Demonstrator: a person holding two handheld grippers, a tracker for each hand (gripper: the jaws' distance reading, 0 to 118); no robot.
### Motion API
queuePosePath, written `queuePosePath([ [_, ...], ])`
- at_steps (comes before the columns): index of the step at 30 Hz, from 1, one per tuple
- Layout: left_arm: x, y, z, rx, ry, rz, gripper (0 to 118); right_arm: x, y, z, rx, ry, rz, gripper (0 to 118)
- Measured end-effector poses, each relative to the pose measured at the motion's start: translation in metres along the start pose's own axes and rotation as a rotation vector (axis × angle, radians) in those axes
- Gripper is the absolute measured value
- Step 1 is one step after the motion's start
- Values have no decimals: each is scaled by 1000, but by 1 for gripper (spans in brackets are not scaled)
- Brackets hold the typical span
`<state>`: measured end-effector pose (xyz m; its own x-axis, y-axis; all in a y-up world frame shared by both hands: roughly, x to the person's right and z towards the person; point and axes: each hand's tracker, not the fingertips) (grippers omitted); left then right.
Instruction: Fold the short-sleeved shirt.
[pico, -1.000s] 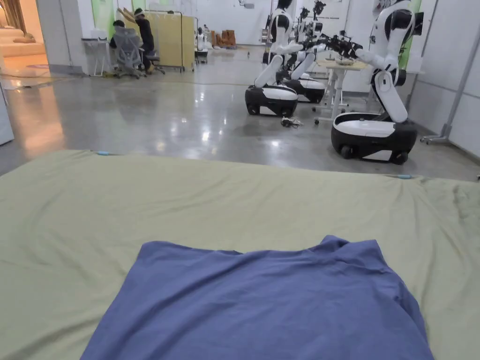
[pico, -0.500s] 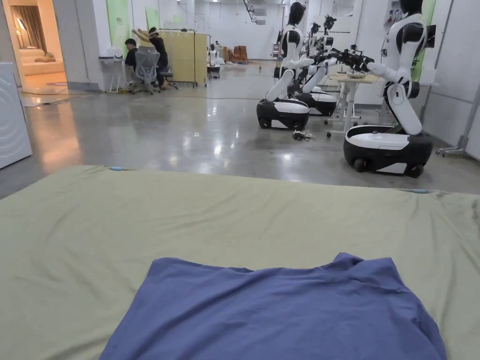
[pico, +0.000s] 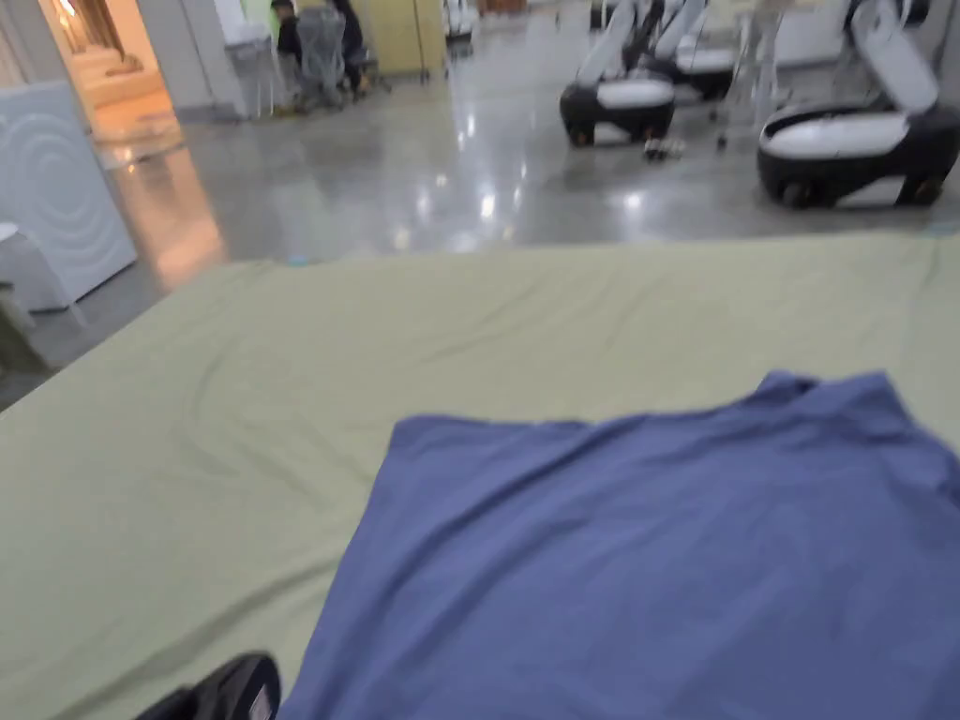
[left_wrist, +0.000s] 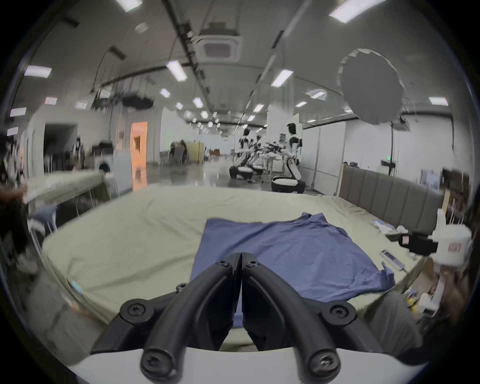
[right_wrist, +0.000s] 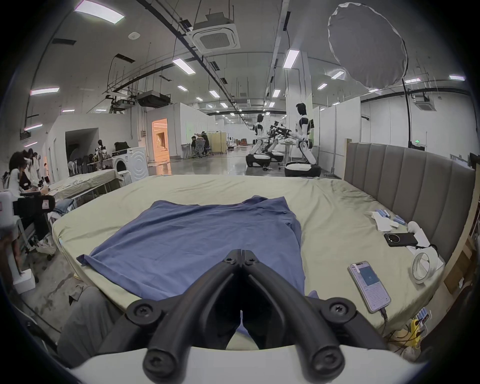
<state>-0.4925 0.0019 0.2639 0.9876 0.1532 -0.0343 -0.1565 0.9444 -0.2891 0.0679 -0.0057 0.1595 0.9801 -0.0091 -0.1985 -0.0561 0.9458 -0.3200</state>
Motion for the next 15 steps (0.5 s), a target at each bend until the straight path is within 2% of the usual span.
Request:
queuePosePath([
  [1, -13, -8, -5, -35, -24, 51, 5, 2, -1, 2, -5, 5, -1, 0],
  [2, -23, -15, -6, -85, -9, 86, 16, 4, -3, 3, -8, 8, -5, 0],
  [3, -34, -23, -9, -112, -6, 110, 45, 6, -4, 5, -11, 8, -13, 0],
  [4, -43, -31, -12, -127, 0, 129, 60, 6, -6, 5, -17, 11, -24, 0],
  [10, -82, -71, -52, -286, 51, 181, 63, 18, -16, 4, -61, 27, -102, 0],
  [15, -86, -94, -90, -404, 51, 171, 60, 28, -19, 8, -75, -1, -123, 0],
])
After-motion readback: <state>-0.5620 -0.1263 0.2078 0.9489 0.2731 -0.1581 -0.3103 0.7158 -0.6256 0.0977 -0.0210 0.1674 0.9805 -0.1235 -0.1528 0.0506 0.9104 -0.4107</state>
